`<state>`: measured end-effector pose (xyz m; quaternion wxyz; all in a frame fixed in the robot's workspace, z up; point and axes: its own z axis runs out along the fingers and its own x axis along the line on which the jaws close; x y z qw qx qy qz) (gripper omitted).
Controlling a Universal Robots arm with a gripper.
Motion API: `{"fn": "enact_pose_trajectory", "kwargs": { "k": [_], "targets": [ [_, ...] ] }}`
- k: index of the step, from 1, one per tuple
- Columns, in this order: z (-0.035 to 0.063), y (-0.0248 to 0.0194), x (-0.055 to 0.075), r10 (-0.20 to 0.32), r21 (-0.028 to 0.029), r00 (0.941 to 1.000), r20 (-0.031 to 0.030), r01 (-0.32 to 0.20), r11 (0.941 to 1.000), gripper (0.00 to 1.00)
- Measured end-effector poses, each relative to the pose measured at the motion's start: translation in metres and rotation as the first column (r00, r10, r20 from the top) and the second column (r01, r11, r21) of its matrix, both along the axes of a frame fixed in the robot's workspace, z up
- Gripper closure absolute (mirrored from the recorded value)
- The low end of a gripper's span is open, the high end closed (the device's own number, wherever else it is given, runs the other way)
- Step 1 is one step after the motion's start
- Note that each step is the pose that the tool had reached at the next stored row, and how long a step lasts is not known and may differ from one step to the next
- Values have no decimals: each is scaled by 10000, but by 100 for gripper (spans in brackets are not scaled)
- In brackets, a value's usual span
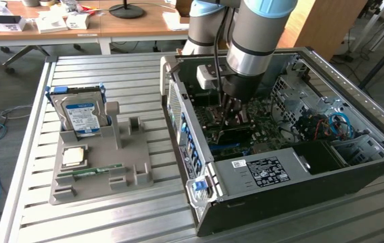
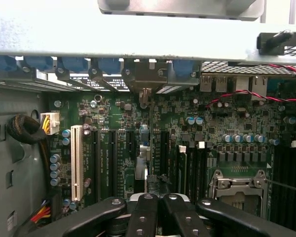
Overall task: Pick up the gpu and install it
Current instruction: 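Press down on the gpu until it lock into place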
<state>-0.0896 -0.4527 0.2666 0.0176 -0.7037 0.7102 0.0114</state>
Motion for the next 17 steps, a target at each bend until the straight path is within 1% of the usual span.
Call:
{"fn": "enact_pose_trajectory", "kwargs": {
  "k": [17],
  "targets": [
    [-5,-2,-3,-1,1,10000,0,1,10000,89]
  ]
}}
